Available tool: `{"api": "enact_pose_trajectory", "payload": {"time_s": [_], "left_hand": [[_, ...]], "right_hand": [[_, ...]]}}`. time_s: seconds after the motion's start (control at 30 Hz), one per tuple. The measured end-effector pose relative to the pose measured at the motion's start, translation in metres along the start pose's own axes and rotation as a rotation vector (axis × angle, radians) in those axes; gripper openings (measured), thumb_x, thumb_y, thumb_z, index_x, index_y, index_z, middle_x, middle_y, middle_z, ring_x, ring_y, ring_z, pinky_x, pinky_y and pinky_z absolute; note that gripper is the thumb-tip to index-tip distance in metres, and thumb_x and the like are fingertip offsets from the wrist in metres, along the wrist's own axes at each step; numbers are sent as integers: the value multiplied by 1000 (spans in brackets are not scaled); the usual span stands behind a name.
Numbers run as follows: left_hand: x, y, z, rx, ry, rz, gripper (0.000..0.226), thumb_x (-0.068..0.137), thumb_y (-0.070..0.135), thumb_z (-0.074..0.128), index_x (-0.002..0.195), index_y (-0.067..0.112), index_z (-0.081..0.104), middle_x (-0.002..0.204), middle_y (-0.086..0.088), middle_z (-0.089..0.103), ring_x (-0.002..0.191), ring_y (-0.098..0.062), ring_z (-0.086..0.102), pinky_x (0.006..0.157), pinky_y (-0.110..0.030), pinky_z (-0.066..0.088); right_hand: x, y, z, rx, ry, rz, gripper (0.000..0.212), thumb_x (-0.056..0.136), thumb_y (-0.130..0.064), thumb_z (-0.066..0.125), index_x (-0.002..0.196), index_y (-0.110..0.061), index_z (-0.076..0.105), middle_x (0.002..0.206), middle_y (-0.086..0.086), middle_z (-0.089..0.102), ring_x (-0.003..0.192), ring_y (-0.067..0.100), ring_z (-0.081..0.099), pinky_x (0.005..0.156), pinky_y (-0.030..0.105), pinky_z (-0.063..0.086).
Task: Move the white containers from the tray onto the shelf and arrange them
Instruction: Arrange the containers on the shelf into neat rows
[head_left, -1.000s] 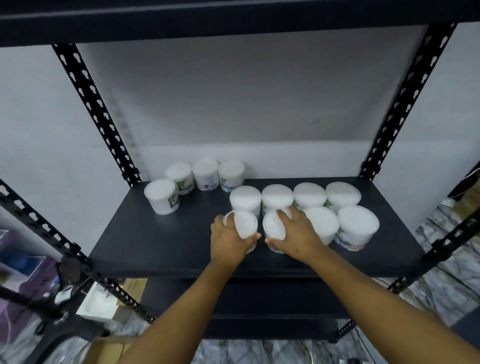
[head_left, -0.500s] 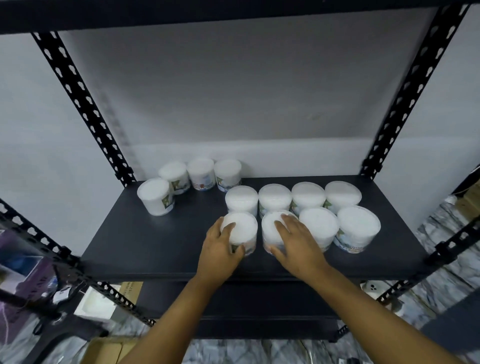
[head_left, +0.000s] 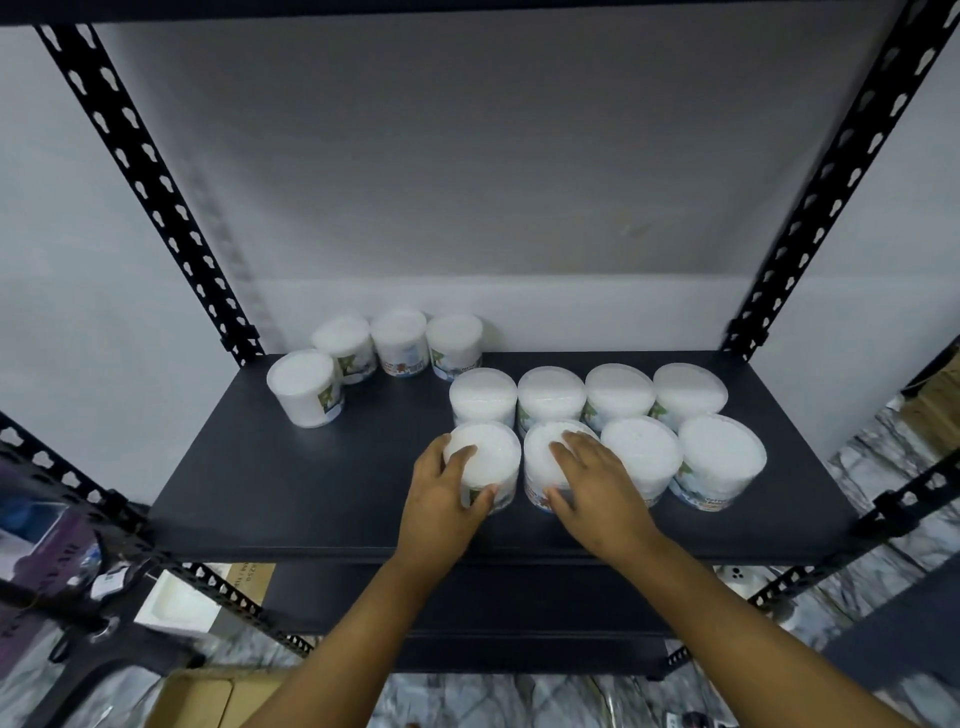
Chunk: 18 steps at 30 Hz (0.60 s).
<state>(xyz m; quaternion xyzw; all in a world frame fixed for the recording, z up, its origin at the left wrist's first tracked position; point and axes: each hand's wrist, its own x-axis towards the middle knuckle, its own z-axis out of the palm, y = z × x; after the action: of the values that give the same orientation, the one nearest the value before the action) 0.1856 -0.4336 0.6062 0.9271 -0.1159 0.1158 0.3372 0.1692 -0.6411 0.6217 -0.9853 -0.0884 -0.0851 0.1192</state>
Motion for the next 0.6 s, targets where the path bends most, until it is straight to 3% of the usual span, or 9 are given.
{"api": "enact_pose_trajectory", "payload": {"time_s": [0.4,0.6], "left_hand": [[2,5,2,2,-2,-29,56,84,33,70,133,13,51,148,-7,32,136,-23,30,106,-34,38],[2,11,2,72,19,-11,66,80,43,70,135,13,49,149,-14,32,138,-28,29,111,-45,33]], "right_hand": [[5,1,1,-8,-14,1,57,92,-34,54,143,-12,38,151,12,32,140,26,28,116,32,18],[6,0,-2,18,-1,18,64,89,-44,57,141,-9,41,151,15,32,140,30,27,115,38,19]]}}
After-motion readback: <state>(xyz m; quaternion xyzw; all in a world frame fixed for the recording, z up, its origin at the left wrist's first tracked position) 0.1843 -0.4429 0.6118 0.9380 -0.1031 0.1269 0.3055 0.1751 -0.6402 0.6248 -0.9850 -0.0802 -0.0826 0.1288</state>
